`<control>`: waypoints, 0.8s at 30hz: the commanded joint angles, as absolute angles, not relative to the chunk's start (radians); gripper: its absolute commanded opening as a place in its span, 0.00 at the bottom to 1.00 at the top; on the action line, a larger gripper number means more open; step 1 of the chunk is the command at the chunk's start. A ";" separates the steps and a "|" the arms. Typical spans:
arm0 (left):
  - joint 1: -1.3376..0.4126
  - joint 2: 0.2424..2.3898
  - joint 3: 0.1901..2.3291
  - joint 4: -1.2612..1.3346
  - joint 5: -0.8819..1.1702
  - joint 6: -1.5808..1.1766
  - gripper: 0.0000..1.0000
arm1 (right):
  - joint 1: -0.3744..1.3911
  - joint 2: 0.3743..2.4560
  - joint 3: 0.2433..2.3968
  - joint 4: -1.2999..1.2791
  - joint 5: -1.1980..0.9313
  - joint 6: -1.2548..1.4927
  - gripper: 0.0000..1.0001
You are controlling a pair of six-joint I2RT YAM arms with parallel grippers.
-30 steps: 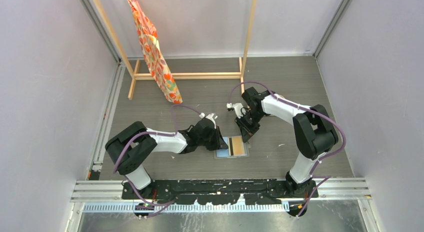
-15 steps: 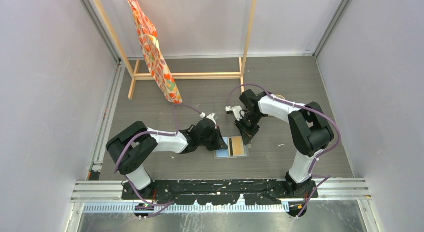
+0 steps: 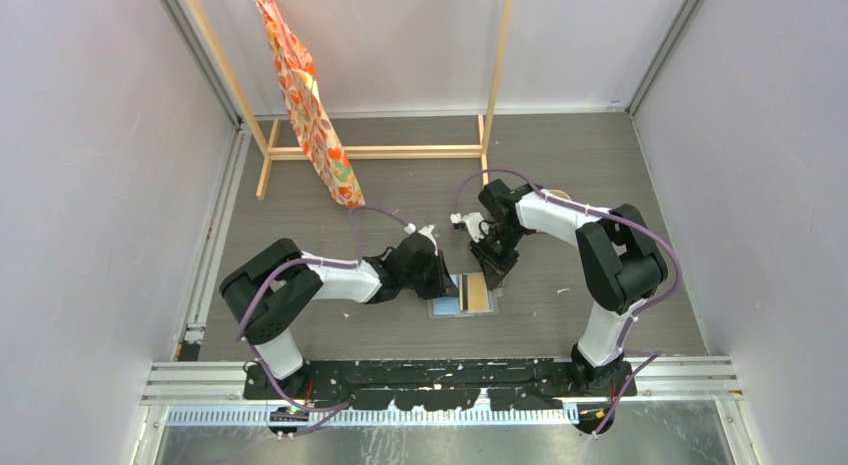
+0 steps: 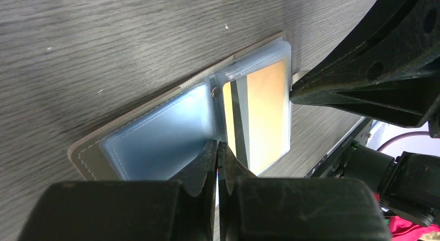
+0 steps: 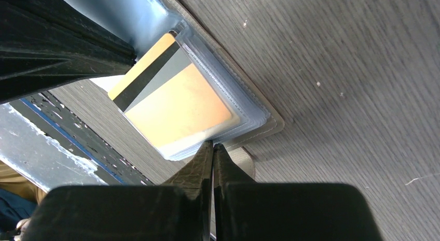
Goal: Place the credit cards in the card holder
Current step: Insert the credit card into the card holder.
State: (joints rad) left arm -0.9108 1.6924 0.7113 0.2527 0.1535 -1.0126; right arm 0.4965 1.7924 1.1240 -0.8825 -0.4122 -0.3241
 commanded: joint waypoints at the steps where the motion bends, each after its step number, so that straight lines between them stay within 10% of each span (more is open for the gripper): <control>1: -0.921 1.716 0.744 0.256 0.168 -1.002 0.03 | 0.505 1.793 1.138 -0.883 -0.431 -0.330 0.06; 24: -0.928 1.734 0.694 0.376 0.151 -1.064 0.02 | 0.495 1.650 1.101 -0.965 -0.497 -0.540 0.13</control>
